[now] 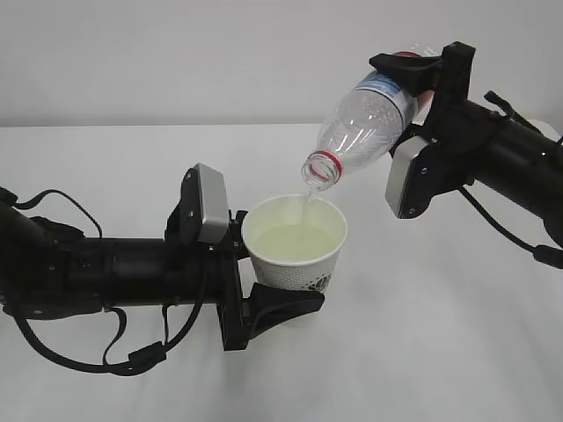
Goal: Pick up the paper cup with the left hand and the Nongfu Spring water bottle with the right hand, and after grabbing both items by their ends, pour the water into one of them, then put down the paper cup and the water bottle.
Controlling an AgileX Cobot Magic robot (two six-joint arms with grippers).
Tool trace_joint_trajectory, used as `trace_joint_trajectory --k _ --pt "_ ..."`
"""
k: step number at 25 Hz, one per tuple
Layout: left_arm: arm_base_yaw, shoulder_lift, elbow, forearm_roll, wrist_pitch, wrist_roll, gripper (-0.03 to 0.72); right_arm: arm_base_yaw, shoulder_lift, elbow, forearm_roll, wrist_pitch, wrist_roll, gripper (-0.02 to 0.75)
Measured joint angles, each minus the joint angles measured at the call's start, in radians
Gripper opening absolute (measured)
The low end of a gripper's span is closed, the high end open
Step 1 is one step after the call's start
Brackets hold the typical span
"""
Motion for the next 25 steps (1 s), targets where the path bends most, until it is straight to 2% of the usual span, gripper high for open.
trace_joint_trajectory --k 9,25 --pt "0.000 0.000 0.000 -0.011 0.000 0.000 0.599 0.000 0.000 0.000 0.002 0.000 0.019 0.540" --pt "0.000 0.000 0.000 -0.015 0.001 0.002 0.599 0.000 0.000 0.000 0.016 0.000 0.187 0.540"
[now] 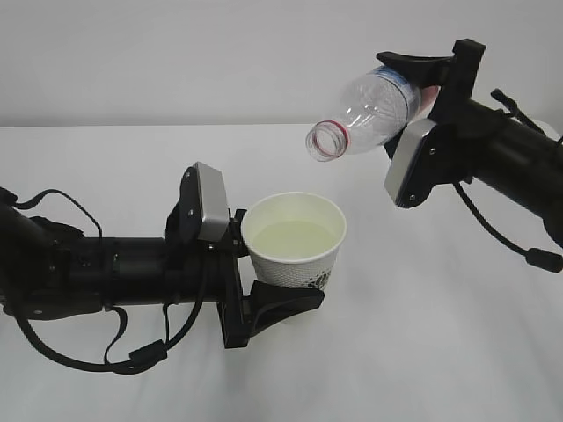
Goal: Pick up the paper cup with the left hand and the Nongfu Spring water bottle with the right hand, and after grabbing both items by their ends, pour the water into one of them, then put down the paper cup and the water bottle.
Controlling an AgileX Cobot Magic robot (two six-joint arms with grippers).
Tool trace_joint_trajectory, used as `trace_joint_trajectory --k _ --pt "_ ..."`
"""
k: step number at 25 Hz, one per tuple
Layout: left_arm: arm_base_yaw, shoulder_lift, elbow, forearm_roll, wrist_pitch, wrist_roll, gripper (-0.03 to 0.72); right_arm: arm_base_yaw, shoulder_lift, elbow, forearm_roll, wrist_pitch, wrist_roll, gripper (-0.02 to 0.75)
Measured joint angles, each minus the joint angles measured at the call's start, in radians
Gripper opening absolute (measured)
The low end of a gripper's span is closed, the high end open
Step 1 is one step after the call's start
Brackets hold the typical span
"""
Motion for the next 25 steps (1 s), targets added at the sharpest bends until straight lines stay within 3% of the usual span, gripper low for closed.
trace_joint_trajectory --k 25 --pt "0.000 0.000 0.000 -0.003 0.000 0.000 0.599 0.000 0.000 0.006 0.089 -0.002 0.262 0.540"
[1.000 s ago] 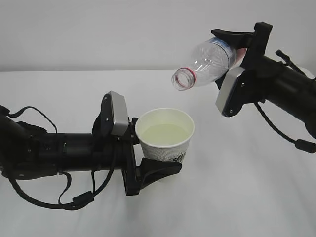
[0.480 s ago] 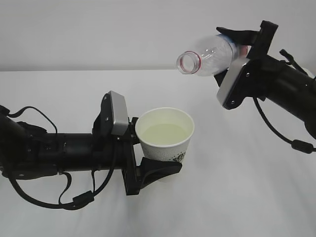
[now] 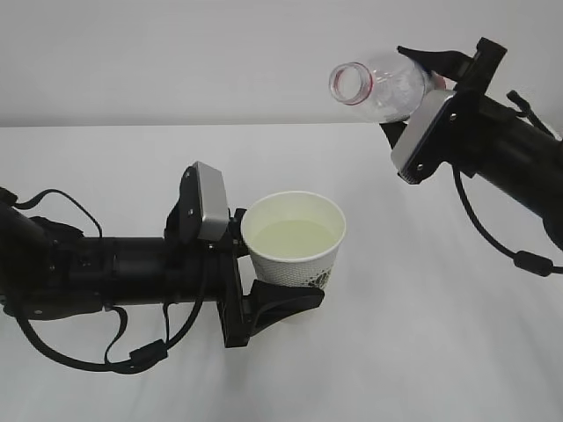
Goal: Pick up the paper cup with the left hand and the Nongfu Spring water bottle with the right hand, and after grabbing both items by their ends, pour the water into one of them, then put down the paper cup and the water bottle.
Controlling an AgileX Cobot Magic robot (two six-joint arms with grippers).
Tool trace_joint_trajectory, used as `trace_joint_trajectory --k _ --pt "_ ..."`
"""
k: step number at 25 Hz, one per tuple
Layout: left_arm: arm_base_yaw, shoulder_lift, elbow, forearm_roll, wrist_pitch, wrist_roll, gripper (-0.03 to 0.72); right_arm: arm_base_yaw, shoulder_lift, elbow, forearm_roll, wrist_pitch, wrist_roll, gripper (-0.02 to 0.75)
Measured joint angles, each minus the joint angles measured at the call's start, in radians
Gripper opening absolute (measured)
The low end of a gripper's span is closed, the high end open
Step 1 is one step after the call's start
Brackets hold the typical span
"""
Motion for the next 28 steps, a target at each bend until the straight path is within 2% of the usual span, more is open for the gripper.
trace_joint_trajectory --k 28 --pt "0.000 0.000 0.000 0.000 0.000 0.000 0.599 0.000 0.000 0.041 0.211 0.000 0.351 0.540"
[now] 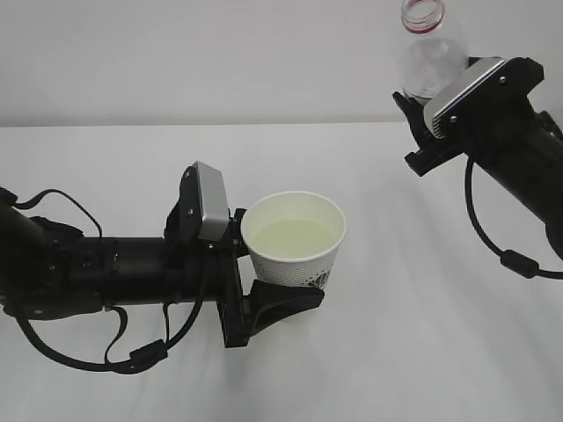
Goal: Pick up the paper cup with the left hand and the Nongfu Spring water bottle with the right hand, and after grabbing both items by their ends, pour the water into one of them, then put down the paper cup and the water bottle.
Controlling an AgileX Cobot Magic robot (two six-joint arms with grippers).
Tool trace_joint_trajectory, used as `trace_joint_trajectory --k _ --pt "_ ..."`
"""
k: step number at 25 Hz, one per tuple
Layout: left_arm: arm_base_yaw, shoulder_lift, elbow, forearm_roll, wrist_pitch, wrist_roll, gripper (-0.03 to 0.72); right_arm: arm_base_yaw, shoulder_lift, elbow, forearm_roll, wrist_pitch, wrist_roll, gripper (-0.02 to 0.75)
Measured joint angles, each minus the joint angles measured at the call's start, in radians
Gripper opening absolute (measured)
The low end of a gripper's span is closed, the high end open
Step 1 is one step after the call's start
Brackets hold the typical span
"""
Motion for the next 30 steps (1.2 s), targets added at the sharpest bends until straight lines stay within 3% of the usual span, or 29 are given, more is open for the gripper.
trace_joint_trajectory --k 30 --pt "0.000 0.000 0.000 0.000 0.000 0.000 0.599 0.000 0.000 0.010 0.224 0.017 0.269 0.540"
